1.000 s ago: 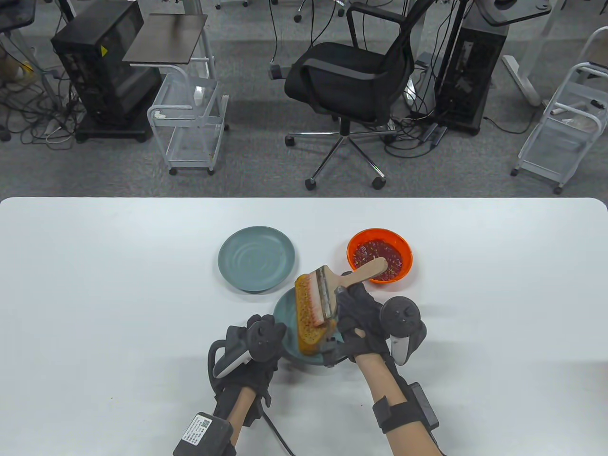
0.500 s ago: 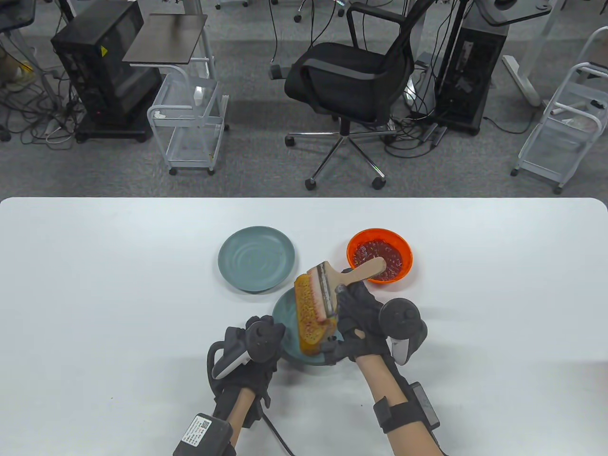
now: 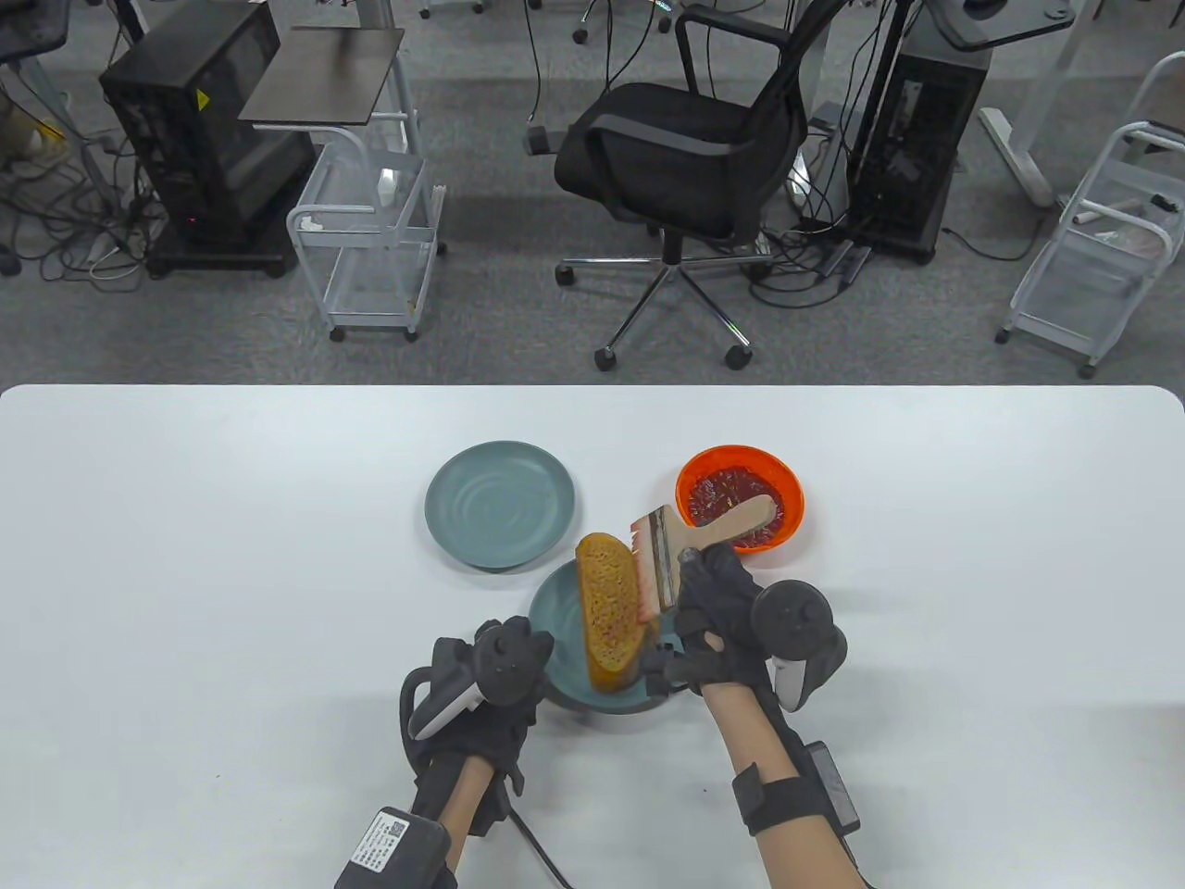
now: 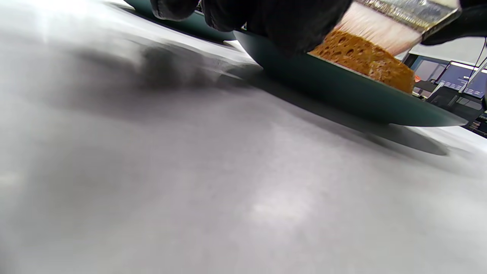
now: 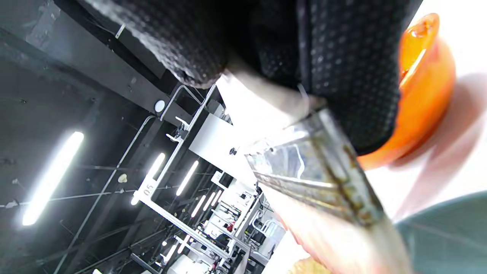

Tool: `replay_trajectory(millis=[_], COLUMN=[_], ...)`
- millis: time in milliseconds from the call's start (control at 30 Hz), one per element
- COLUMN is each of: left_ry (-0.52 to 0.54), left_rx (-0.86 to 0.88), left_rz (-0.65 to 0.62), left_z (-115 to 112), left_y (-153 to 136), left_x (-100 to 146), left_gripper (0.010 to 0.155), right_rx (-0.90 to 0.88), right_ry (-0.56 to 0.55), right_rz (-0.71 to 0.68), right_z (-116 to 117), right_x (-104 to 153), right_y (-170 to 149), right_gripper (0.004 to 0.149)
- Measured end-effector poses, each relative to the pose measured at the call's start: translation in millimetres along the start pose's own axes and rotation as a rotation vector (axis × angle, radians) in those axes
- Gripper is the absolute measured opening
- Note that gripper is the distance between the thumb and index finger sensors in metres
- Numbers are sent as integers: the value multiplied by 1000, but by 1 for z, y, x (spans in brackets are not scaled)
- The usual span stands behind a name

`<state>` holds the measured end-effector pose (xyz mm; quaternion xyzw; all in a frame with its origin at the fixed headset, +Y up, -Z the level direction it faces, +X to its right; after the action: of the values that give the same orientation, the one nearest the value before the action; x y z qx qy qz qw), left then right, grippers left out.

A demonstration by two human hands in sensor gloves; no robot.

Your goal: Dip brush into ketchup and spread onto bread slice

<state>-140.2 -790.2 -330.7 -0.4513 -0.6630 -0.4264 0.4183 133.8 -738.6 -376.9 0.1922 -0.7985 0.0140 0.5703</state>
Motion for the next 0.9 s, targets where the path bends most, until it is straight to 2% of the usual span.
replay_trajectory(millis=[167, 233, 400, 433, 600, 700, 767, 900], left_ry=[4, 4, -3, -2, 0, -4, -4, -5], left_rx=[-3, 0, 23, 22, 2, 13, 26, 16], left_rz=[3, 6, 2, 4, 6, 7, 8, 7], left_z=[-1, -1, -1, -1, -1, -1, -1, -1], left_y=[1, 1, -2, -1, 1, 0, -2, -2], left_x=[0, 0, 0, 0, 0, 0, 0, 0], left_gripper=[50, 50, 50, 50, 50, 50, 50, 50], right_rx=[-144, -150, 60, 35, -148, -173, -122, 116], right_ry=[132, 100, -10, -14, 131, 147, 109, -8], right_rz=[138, 161, -13, -2, 111, 170, 129, -74], right_z=[28, 25, -6, -8, 15, 23, 16, -14], right_x=[12, 10, -3, -3, 5, 7, 3, -10], right_y=[-11, -15, -7, -6, -9, -12, -12, 3], right_gripper=[51, 51, 50, 50, 50, 50, 50, 50])
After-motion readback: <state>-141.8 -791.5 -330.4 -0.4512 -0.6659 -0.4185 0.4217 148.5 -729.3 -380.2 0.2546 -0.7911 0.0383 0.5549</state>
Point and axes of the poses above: the tracker on the back of each hand, its own y axis roughly to the thumb side, its own x axis roughly from the fingertips to the wrist, z = x × y, the point moved 1 cm from there along -x, roughly from the wrist to the fingertips, and after that the axes turned 6 degrees about -x, right-handed, at the moved point
